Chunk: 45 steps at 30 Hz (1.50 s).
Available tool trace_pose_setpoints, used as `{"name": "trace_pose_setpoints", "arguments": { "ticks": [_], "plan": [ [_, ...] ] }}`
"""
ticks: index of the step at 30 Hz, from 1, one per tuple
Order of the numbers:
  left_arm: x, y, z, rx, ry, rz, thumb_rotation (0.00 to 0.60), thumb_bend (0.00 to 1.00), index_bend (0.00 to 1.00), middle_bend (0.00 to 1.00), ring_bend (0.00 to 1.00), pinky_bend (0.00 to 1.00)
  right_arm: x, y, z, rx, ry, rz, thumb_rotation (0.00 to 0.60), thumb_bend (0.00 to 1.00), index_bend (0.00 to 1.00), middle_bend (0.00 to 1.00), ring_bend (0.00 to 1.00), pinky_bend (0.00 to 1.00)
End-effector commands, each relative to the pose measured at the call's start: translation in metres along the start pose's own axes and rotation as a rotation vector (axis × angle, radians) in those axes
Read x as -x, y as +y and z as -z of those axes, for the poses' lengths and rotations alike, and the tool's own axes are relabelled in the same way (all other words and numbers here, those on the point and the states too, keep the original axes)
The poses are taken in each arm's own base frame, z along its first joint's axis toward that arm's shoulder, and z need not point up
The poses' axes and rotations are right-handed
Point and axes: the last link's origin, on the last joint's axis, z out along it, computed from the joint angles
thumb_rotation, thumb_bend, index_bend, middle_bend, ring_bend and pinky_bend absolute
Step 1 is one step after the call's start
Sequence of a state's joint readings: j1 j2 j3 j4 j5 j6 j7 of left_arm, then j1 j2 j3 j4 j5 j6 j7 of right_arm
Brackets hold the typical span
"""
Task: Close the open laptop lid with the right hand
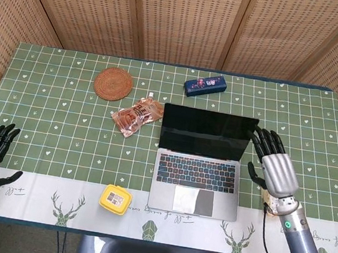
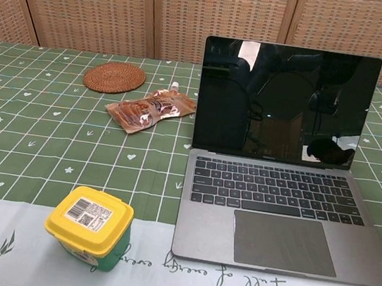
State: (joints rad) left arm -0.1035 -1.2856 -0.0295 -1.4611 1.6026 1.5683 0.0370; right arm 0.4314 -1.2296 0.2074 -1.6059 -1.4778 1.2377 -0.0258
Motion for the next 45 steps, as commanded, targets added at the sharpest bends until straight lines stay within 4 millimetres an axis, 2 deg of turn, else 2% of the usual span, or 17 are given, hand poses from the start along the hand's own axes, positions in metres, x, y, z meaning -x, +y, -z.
{"name": "trace_pose_setpoints", "arguments": {
  "ticks": [1, 2, 5, 9, 17, 26, 32, 34, 45],
  "plan": [
    [-0.001, 0.0, -0.001, -0.002, 0.001, 0.002, 0.6, 0.13, 0.0, 0.0, 0.0, 0.0, -0.012, -0.019, -0.05, 0.025, -0.027, 0.008, 0.6, 0.9, 0.04, 0.0, 0.0, 0.0],
    [-0.001, 0.0, -0.001, -0.002, 0.002, 0.004, 0.6, 0.13, 0.0, 0.0, 0.0, 0.0, -0.013, -0.021, -0.058, 0.034, -0.035, 0.011, 0.6, 0.95, 0.04, 0.0, 0.0, 0.0],
    [-0.001, -0.002, -0.002, -0.006, -0.002, 0.007, 0.6, 0.13, 0.0, 0.0, 0.0, 0.0, -0.013, -0.027, -0.074, 0.058, -0.058, 0.026, 0.6, 1.0, 0.05, 0.0, 0.0, 0.0],
    [-0.001, -0.004, -0.005, -0.016, -0.005, 0.007, 0.6, 0.13, 0.0, 0.0, 0.0, 0.0, -0.01, -0.035, -0.095, 0.087, -0.098, 0.058, 0.6, 1.0, 0.05, 0.0, 0.0, 0.0],
    [0.0, -0.006, -0.008, -0.024, -0.017, 0.012, 0.6, 0.13, 0.0, 0.0, 0.0, 0.0, 0.005, -0.045, -0.125, 0.151, -0.176, 0.119, 0.6, 1.0, 0.06, 0.0, 0.0, 0.0],
    [-0.001, -0.008, -0.009, -0.03, -0.022, 0.017, 0.6, 0.13, 0.0, 0.0, 0.0, 0.0, 0.013, -0.054, -0.134, 0.17, -0.199, 0.177, 0.6, 1.0, 0.13, 0.0, 0.0, 0.0],
    [-0.001, -0.008, -0.009, -0.028, -0.029, 0.016, 0.6, 0.13, 0.0, 0.0, 0.0, 0.0, 0.016, -0.058, -0.136, 0.18, -0.198, 0.231, 0.6, 1.0, 0.27, 0.11, 0.01, 0.06],
    [-0.001, -0.007, -0.008, -0.027, -0.03, 0.016, 0.6, 0.13, 0.0, 0.0, 0.0, 0.0, 0.016, -0.059, -0.136, 0.181, -0.197, 0.237, 0.6, 1.0, 0.31, 0.16, 0.04, 0.1],
    [0.0, -0.006, -0.008, -0.024, -0.041, 0.011, 0.6, 0.13, 0.0, 0.0, 0.0, 0.0, 0.014, -0.07, -0.138, 0.167, -0.184, 0.273, 0.6, 1.0, 0.43, 0.28, 0.17, 0.22]
  ]
}}
